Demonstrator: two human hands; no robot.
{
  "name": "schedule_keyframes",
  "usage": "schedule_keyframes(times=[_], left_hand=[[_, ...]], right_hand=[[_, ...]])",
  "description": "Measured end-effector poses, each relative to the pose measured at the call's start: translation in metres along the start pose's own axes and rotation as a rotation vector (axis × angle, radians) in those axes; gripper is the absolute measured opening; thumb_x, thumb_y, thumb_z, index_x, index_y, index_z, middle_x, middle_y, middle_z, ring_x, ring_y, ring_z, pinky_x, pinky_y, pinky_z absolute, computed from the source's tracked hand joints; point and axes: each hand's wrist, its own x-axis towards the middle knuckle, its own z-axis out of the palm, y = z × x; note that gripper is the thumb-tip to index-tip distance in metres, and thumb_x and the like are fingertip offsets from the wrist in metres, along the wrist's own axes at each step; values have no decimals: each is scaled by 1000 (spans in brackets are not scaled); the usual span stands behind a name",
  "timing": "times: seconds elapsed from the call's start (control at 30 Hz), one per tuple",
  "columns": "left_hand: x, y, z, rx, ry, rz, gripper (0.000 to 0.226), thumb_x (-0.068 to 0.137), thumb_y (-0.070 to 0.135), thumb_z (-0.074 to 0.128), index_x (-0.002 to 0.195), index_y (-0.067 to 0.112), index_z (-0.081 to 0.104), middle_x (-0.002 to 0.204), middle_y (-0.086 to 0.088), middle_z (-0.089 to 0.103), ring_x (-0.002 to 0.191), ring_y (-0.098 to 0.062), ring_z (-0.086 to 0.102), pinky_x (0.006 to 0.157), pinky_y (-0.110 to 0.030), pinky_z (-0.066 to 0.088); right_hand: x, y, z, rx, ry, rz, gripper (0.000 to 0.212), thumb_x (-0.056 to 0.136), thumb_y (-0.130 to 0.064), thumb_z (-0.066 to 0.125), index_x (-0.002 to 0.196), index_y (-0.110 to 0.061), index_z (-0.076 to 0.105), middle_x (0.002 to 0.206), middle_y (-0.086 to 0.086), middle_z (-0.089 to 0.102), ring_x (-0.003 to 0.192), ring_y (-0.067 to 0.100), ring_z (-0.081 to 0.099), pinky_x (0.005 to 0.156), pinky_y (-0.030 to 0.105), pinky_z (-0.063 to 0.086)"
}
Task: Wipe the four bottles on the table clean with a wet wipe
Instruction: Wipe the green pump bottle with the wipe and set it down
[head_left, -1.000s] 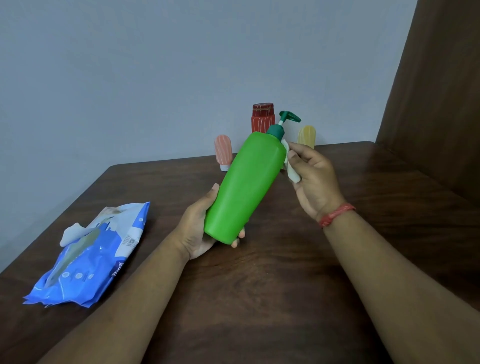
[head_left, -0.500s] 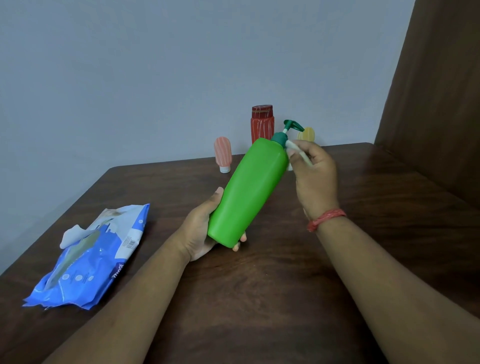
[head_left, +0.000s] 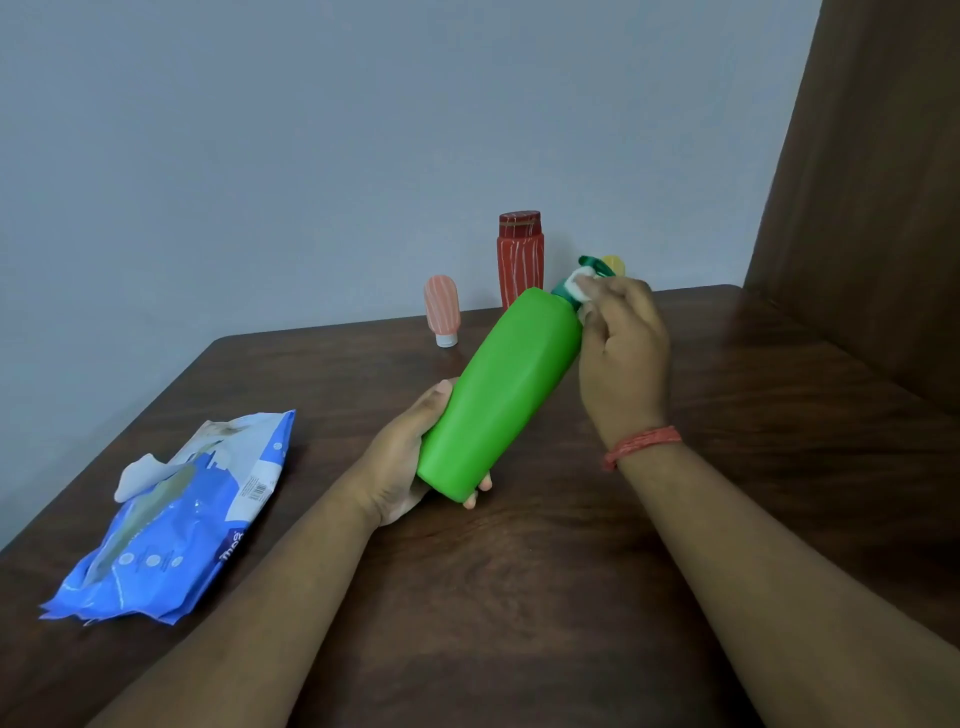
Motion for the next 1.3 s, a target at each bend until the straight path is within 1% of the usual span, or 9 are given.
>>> schedule_keyframes(times=[0.1, 0.23, 0.33, 0.5, 0.67, 0.87, 1.13, 1.23, 1.3], left_hand=[[-1, 0, -1, -13, -10, 12, 60, 96, 54, 42, 140, 15, 50, 93, -22, 68, 66, -38, 65, 52, -39, 53], [-4, 2, -2, -55, 15, -12, 63, 99, 54, 36, 127, 2, 59, 89, -26, 66, 64, -37, 64, 50, -37, 52], [-4, 2, 0, -48, 2, -21, 63, 99, 53, 34, 126, 3, 60, 90, -26, 66, 66, -37, 64, 51, -38, 53], [-2, 2, -2, -16, -57, -46, 68, 94, 58, 41, 135, 4, 53, 93, -26, 65, 68, -38, 64, 53, -39, 53], [-4, 4, -2, -54, -144, -96, 68, 92, 58, 43, 130, 4, 57, 94, -28, 64, 66, -37, 64, 53, -38, 53], [-8, 5, -5, -131, -228, -125, 66, 94, 59, 40, 116, 3, 69, 91, -29, 63, 65, -35, 63, 51, -36, 53], [-7, 3, -8, -137, -243, -137, 67, 98, 57, 35, 119, 2, 67, 93, -28, 63, 67, -34, 63, 52, -36, 53], [-7, 4, -7, -146, -236, -143, 67, 100, 57, 33, 118, 3, 68, 93, -27, 63, 67, -34, 64, 51, -36, 53], [-6, 4, -7, -139, -232, -146, 67, 101, 56, 30, 117, 3, 68, 93, -27, 64, 66, -34, 64, 51, -35, 54]], right_hand=[[-3, -1, -1, 31, 4, 28, 31, 93, 5, 55, 121, -3, 68, 115, 2, 63, 110, 12, 59, 100, 15, 44], [-9, -1, 0, 129, -18, -7, 24, 91, 6, 59, 107, -5, 73, 106, -4, 66, 104, 9, 63, 96, 24, 50], [-7, 1, 1, 296, -28, 204, 26, 94, 1, 58, 97, -21, 72, 104, -8, 70, 102, 2, 64, 92, 20, 51], [5, -2, 4, 955, 38, 765, 24, 96, 6, 50, 100, -12, 65, 109, 11, 70, 98, 23, 66, 82, 33, 56], [14, -10, -15, 1582, -131, 937, 32, 85, -9, 51, 115, -3, 59, 110, 23, 70, 101, 33, 71, 86, 42, 59], [14, -19, -17, 1538, -265, 904, 30, 92, -22, 50, 112, -5, 63, 108, 18, 72, 102, 30, 70, 92, 43, 57], [22, -9, -17, 1381, -220, 1045, 22, 98, -16, 52, 103, -5, 70, 99, 10, 71, 92, 20, 68, 98, 38, 51], [22, -7, -10, 1269, -175, 1068, 24, 99, -10, 52, 95, -10, 76, 95, 6, 75, 83, 16, 71, 86, 36, 56], [19, -6, -5, 1194, -186, 1135, 19, 97, -10, 57, 109, -8, 71, 96, 7, 73, 80, 17, 71, 82, 38, 58]])
